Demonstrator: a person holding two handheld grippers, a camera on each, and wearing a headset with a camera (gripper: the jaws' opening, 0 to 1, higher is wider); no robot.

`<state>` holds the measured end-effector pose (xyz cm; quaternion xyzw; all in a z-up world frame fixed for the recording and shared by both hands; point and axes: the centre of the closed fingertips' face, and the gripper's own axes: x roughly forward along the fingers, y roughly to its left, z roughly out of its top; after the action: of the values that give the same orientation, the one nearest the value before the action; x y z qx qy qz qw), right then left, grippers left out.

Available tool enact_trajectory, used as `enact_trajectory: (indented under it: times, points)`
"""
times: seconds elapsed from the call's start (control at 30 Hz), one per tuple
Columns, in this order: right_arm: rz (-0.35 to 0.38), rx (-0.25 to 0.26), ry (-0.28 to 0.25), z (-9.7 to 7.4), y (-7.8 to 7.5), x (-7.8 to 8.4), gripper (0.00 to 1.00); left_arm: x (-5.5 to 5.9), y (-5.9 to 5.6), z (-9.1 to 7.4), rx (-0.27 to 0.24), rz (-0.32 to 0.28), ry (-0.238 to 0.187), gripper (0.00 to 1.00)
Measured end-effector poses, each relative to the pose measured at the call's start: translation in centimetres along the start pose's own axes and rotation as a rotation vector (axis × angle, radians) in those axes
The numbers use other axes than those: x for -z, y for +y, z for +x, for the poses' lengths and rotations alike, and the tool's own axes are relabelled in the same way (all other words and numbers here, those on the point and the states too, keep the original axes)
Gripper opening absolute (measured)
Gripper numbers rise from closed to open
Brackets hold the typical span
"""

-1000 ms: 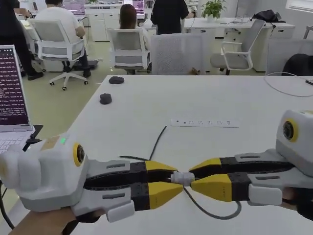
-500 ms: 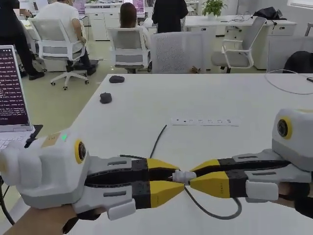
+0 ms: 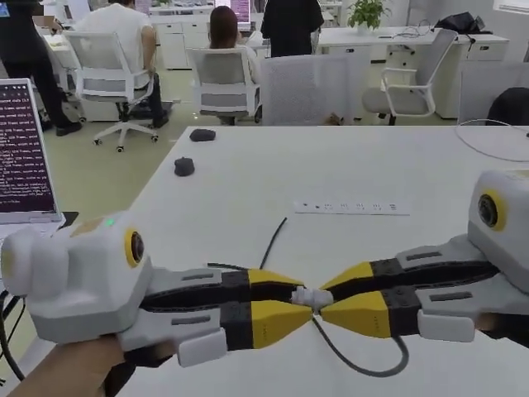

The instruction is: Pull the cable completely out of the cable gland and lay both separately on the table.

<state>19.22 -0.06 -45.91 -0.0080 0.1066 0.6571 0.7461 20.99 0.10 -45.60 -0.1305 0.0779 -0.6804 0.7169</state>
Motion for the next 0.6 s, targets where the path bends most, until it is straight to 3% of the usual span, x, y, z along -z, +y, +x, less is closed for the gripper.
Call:
enact_trajectory:
  times: [0.03,0.17,0.47,0.6]
  points:
    - [-0.029,0.009,0.007,-0.05,-0.06,0.01,0.08,0.08,-0.01,0.03,-0.004,-0.033,0.0,0.14]
    - [-0.102,0.023,0.039,-0.11,-0.05,0.12,0.08,0.24,-0.13,0.13,0.004,-0.059,0.015,0.14]
    - [-0.463,0.066,0.114,-0.26,-0.52,0.08,0.09,0.27,0.21,0.35,0.006,-0.164,0.014,0.14]
    - [-0.47,0.061,0.118,-0.2,-0.55,0.28,0.09,0.51,0.15,0.3,0.003,-0.175,0.013,0.14]
